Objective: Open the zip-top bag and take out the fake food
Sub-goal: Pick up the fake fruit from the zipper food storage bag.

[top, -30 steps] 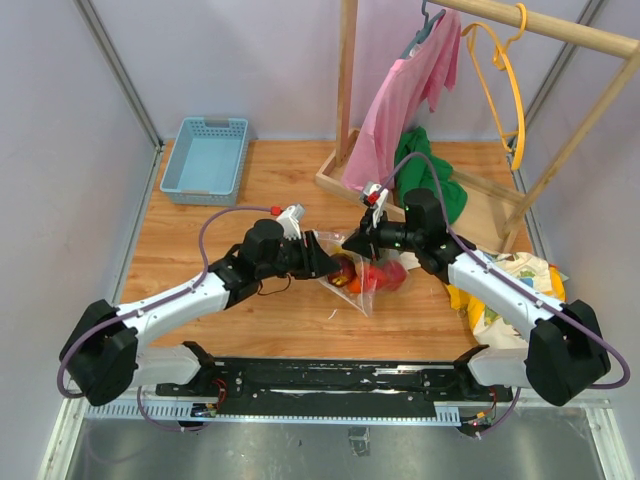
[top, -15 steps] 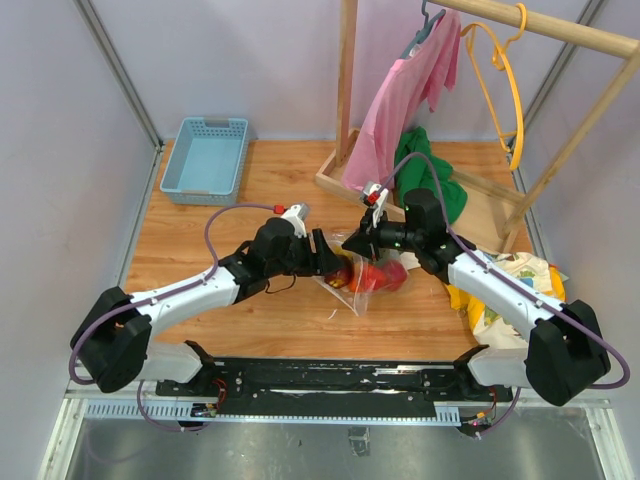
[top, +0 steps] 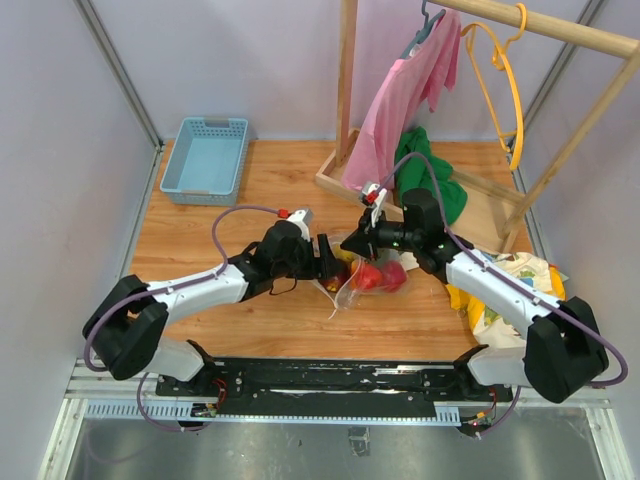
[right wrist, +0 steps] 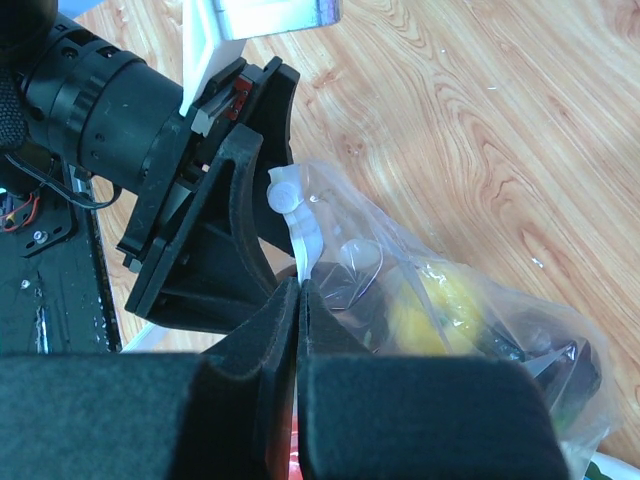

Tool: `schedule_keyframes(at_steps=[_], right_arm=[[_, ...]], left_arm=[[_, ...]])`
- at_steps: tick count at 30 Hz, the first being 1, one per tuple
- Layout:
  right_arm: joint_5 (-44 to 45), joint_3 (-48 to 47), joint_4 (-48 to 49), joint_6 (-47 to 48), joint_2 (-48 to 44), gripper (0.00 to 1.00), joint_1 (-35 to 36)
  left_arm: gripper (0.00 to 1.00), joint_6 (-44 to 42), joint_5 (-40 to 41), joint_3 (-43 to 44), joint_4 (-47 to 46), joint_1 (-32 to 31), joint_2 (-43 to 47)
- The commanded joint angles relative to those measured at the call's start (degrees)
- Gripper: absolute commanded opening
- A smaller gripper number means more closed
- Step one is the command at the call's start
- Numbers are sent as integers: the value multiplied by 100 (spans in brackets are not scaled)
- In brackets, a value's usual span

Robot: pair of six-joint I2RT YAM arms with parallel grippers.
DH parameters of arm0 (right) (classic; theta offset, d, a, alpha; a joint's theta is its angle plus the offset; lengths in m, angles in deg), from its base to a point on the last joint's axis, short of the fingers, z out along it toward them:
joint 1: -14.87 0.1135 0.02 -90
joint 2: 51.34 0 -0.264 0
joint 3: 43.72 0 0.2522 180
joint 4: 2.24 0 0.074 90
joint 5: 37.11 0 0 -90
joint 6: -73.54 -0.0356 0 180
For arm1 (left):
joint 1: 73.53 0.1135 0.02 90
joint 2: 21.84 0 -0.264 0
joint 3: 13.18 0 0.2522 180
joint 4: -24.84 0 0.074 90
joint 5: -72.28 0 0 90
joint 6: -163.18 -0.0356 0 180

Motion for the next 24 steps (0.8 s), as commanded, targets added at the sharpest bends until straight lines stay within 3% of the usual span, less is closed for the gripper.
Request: schedule_keyframes(at_steps=[1,14,24], right_arm=[[57,42,240,-45,53,0,134],[204,263,298,155,145,2,235],[-124,173,-165,728,-42,29,155]], left_arm=[[78,-180,83,-105,-113,-59,-136],[79,-774,208,-236,-433,-197,-563],[78,-811,341,-171,-409,-252,-925]])
